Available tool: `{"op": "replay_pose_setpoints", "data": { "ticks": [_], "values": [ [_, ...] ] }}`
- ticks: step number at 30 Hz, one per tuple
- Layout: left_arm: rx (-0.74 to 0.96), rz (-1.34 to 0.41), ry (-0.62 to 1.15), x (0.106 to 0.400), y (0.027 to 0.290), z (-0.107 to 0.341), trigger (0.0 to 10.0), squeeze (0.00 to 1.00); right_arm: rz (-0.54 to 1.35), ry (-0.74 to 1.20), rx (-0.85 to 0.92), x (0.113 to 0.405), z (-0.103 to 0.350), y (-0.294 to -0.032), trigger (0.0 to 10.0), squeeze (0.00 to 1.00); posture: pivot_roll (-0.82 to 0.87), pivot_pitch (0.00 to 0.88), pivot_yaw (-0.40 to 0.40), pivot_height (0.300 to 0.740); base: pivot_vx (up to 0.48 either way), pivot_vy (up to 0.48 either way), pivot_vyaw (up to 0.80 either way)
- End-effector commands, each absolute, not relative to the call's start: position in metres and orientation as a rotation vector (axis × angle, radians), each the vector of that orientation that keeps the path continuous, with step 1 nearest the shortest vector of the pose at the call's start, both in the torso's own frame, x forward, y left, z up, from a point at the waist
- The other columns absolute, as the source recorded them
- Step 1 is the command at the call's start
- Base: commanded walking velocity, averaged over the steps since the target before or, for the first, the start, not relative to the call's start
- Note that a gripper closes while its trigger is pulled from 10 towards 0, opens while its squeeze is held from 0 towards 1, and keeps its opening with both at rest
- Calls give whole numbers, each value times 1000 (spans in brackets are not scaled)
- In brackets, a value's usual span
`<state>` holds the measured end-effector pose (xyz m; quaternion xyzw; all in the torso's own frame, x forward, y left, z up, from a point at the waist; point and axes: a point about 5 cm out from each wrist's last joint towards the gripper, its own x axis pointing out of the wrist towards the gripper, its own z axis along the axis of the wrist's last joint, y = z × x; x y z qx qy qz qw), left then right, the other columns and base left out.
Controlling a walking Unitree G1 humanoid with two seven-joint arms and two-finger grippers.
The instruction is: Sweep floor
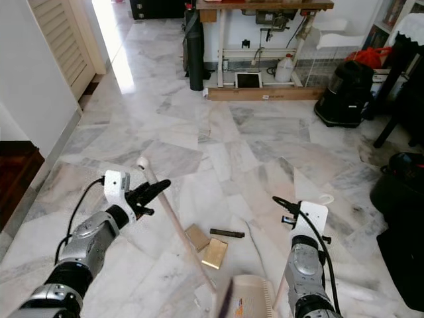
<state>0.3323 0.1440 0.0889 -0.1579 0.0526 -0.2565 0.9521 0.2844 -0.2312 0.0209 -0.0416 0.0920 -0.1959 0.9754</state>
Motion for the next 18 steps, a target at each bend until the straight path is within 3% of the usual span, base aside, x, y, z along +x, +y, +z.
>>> {"op": "replay_pose_setpoints", "data": {
  "ticks": [1,6,18],
  "values": [
    [-331,-511,50,335,149,102,10000,0,-390,183,-98,286,23,-232,10000,0,29,0,-9,740,0,0,0],
    [-207,-359,-130,337,175,132,10000,0,-393,186,-96,286,22,-232,10000,0,30,0,-5,740,0,0,0],
    [-10,-235,-97,321,205,120,10000,0,-392,148,-142,283,25,-233,10000,0,35,0,-5,740,0,0,0]
  ]
}}
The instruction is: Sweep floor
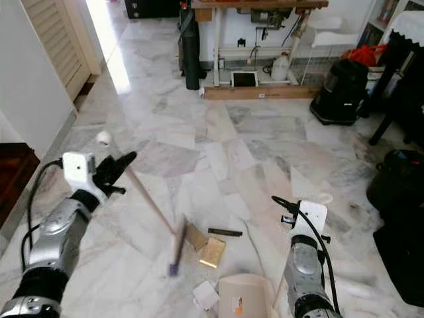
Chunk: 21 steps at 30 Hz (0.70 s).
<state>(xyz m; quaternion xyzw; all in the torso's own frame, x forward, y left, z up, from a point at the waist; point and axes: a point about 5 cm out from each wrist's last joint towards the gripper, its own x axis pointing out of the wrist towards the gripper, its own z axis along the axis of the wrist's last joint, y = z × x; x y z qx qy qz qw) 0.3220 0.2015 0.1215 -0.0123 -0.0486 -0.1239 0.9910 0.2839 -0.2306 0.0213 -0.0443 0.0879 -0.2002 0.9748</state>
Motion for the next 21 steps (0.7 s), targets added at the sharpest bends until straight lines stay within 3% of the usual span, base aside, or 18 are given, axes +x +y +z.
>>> {"op": "replay_pose_setpoints", "data": {
  "ticks": [1,11,16,21],
  "values": [
    [0,-231,-90,321,206,119,10000,0,-385,138,-156,283,26,-233,10000,0,35,0,-4,740,0,0,0],
    [77,-235,22,312,216,99,10000,0,-364,37,-195,286,36,-227,10000,0,38,0,-2,740,0,0,0],
    [83,-349,179,304,209,77,10000,0,-356,101,-203,283,27,-225,10000,0,35,0,4,740,0,0,0],
    [32,-356,191,304,208,74,10000,0,-349,169,-184,279,17,-223,10000,0,35,0,7,740,0,0,0]
  ]
}}
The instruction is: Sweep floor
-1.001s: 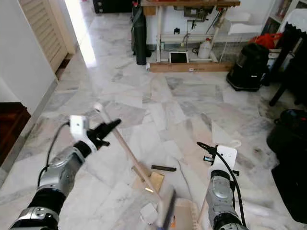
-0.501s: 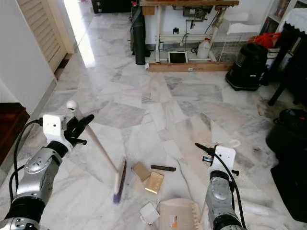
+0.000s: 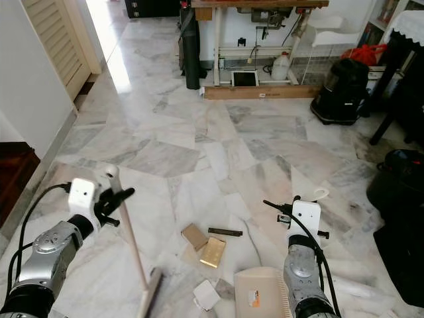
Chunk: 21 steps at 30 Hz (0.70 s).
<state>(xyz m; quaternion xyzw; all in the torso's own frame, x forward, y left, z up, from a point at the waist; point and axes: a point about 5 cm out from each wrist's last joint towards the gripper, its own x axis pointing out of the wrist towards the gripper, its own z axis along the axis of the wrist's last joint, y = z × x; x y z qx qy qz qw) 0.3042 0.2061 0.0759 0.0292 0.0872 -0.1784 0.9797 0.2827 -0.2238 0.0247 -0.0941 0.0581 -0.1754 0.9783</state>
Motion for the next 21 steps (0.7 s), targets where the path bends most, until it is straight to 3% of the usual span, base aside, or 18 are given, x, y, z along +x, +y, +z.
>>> {"op": "replay_pose_setpoints", "data": {
  "ticks": [1,21],
  "values": [
    [18,-349,189,305,208,75,10000,0,-353,190,-177,278,14,-223,10000,0,37,0,9,740,0,0,0],
    [-205,-449,286,314,192,81,10000,0,-353,289,-125,277,5,-223,10000,0,45,0,5,740,0,0,0]
  ]
}}
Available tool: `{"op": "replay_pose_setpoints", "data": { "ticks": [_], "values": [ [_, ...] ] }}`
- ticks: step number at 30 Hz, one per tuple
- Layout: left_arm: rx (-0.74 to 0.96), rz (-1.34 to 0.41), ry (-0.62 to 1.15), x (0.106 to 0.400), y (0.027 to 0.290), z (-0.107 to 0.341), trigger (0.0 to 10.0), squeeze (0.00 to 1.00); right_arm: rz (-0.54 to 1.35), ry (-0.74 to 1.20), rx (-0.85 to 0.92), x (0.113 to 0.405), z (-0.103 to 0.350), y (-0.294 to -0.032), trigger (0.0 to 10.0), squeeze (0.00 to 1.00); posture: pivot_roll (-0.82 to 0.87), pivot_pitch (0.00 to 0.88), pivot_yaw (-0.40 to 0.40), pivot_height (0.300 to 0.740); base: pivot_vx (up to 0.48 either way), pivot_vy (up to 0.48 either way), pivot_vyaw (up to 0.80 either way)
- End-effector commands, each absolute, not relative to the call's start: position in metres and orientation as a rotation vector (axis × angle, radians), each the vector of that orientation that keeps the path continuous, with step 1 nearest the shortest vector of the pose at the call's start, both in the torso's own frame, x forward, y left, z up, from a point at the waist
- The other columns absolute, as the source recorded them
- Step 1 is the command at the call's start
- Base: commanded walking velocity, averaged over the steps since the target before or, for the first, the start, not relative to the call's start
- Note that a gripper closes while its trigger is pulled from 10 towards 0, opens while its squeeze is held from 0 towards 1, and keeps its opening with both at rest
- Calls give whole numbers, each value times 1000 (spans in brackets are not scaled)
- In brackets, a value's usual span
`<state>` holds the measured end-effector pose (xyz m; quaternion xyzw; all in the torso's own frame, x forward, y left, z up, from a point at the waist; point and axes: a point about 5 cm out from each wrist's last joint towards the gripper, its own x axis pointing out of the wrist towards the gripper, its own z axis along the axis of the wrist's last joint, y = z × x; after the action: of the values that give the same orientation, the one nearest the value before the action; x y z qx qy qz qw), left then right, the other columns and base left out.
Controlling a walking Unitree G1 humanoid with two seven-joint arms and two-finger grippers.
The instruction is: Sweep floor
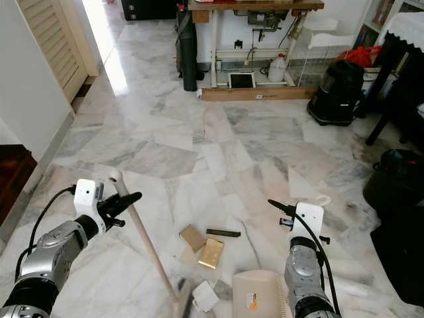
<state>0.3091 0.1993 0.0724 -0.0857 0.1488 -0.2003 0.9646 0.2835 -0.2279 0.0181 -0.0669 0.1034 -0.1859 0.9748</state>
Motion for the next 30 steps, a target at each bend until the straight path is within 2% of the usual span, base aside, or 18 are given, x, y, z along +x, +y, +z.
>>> {"op": "replay_pose_setpoints", "data": {
  "ticks": [1,6,11,21,30],
  "values": [
    [-230,-482,291,314,187,83,10000,0,-352,286,-125,278,6,-223,10000,0,45,0,5,740,0,0,0],
    [-462,-512,188,325,177,108,10000,0,-354,271,-124,282,10,-224,10000,0,38,0,4,740,0,0,0],
    [-493,-492,141,329,181,118,10000,0,-359,259,-122,283,13,-226,10000,0,37,0,3,740,0,0,0],
    [-354,-373,19,330,199,135,10000,0,-355,254,-124,284,14,-226,10000,0,43,0,-1,740,0,0,0],
    [-153,-340,60,325,195,114,10000,0,-351,258,-124,282,12,-226,10000,0,37,0,-1,740,0,0,0]
  ]
}}
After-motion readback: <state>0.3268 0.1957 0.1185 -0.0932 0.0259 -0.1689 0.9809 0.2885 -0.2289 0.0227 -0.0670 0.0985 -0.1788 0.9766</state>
